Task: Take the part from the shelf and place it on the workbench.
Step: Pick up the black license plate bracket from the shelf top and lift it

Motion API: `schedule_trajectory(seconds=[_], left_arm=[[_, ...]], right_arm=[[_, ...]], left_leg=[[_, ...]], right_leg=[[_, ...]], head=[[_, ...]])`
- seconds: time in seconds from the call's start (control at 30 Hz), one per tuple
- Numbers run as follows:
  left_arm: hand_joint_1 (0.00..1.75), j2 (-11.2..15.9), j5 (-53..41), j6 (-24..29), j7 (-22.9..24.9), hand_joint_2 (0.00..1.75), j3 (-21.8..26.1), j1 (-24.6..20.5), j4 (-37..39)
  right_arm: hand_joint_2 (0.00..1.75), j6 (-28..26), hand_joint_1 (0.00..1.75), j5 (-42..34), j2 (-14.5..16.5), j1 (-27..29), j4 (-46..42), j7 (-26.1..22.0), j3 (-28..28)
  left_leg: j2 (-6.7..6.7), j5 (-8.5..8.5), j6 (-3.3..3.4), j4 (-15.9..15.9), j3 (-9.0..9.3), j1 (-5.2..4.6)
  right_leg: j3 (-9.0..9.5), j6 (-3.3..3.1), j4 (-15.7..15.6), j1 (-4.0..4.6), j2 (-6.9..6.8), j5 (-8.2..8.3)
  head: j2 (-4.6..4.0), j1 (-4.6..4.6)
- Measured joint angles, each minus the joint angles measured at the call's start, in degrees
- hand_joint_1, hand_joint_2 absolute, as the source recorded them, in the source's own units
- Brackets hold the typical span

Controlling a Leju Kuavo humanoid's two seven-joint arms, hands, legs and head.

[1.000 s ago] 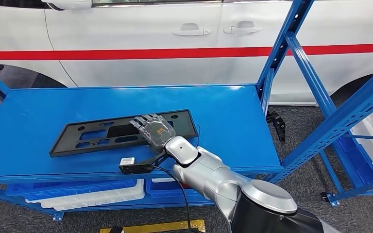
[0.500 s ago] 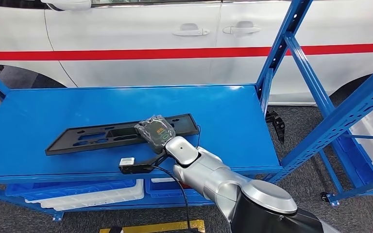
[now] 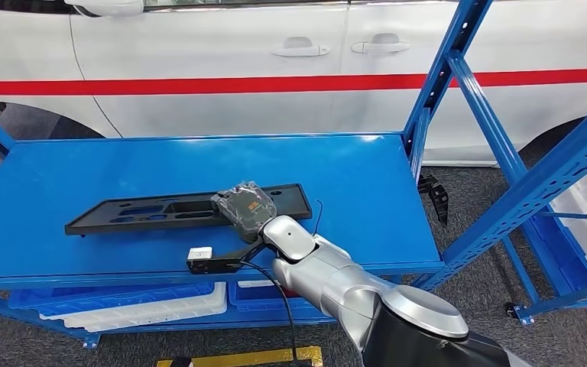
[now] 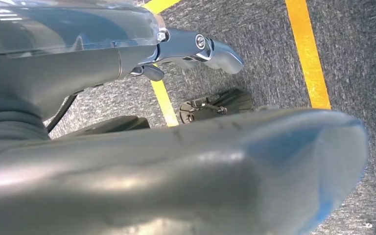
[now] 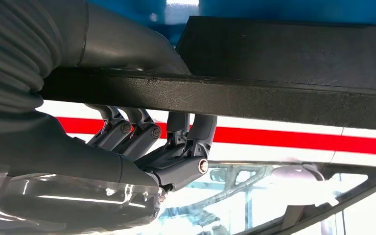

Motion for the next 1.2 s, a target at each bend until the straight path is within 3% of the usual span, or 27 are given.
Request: schedule_trajectory(seconds=[0.43, 0.63, 0.93, 1.07, 1.2], left_arm=[[0.00, 0.33, -3.14, 1.26, -2.39, 0.00, -1.17, -0.02, 0.00], [0.00, 0.33, -4.90, 8.78, -10.33, 0.00, -3.64, -0.11, 0.00], [0.00, 0.42, -3.54, 7.49, -14.06, 0.00, -5.01, -0.16, 0.00], [0.00, 0.42, -2.92, 5.24, -14.00, 1.75, -5.03, -0.18, 0.00], [0.00, 0.39, -2.92, 4.31, -14.04, 1.75, -5.08, -0.19, 0.00]], right_arm=[[1.75, -0.31, 1.75, 2.62, 0.00, 0.12, 1.19, -0.80, -2.24], [1.75, -0.43, 1.75, 4.24, -0.08, 0.51, 1.50, -0.95, -3.29], [1.75, -0.23, 1.75, 5.84, -0.15, 0.70, 1.73, -1.33, -5.00], [1.75, 0.18, 1.75, 6.64, -0.15, 0.70, 1.73, -1.52, -5.50], [1.75, 0.42, 1.75, 7.23, -0.15, 0.70, 1.72, -1.64, -5.96]], left_leg=[[0.00, 0.00, 0.00, 0.01, 0.00, 0.00], [0.00, 0.00, 0.00, 0.01, 0.00, 0.00], [0.00, 0.00, 0.00, 0.01, 0.00, 0.00], [0.00, 0.00, 0.00, 0.01, 0.00, 0.00], [0.00, 0.00, 0.00, 0.01, 0.00, 0.00]], right_leg=[[0.00, 0.00, 0.00, -0.01, 0.00, 0.00], [0.00, 0.00, 0.00, 0.00, 0.00, 0.00], [0.01, 0.00, 0.00, -0.01, 0.00, 0.00], [0.01, 0.00, 0.00, -0.01, 0.00, 0.00], [0.01, 0.00, 0.00, -0.01, 0.00, 0.00]], head=[[0.00, 0.00], [0.00, 0.00], [0.00, 0.00], [0.00, 0.00], [0.00, 0.00]])
